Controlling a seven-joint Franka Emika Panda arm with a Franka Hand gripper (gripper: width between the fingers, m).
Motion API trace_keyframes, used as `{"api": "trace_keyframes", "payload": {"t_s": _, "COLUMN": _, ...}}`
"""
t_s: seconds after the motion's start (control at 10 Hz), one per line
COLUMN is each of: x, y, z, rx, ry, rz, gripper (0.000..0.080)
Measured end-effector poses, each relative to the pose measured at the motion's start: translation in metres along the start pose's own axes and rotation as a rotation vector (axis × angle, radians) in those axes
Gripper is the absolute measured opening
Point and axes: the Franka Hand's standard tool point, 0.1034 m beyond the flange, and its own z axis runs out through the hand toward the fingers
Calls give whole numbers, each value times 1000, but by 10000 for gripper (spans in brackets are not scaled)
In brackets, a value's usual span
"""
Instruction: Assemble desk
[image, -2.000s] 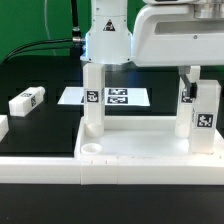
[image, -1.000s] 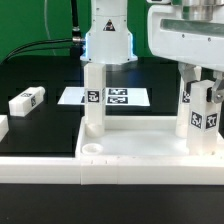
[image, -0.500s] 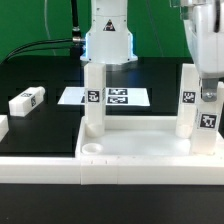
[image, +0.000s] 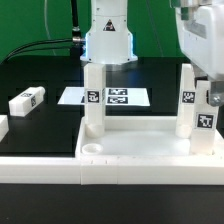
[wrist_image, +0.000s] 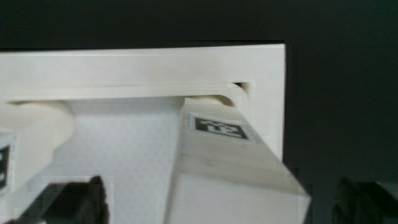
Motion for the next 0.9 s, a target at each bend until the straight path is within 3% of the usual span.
{"api": "trace_keyframes", "payload": {"t_s": 0.7, "x": 2, "y": -7, "z": -3, "rx": -19, "ry": 26, "rz": -723, "gripper": 649}}
{"api": "trace_keyframes", "payload": {"t_s": 0.9, "x": -3, "y": -9, "z": -5, "rx": -53, "ry": 49, "rz": -907, "gripper": 649}}
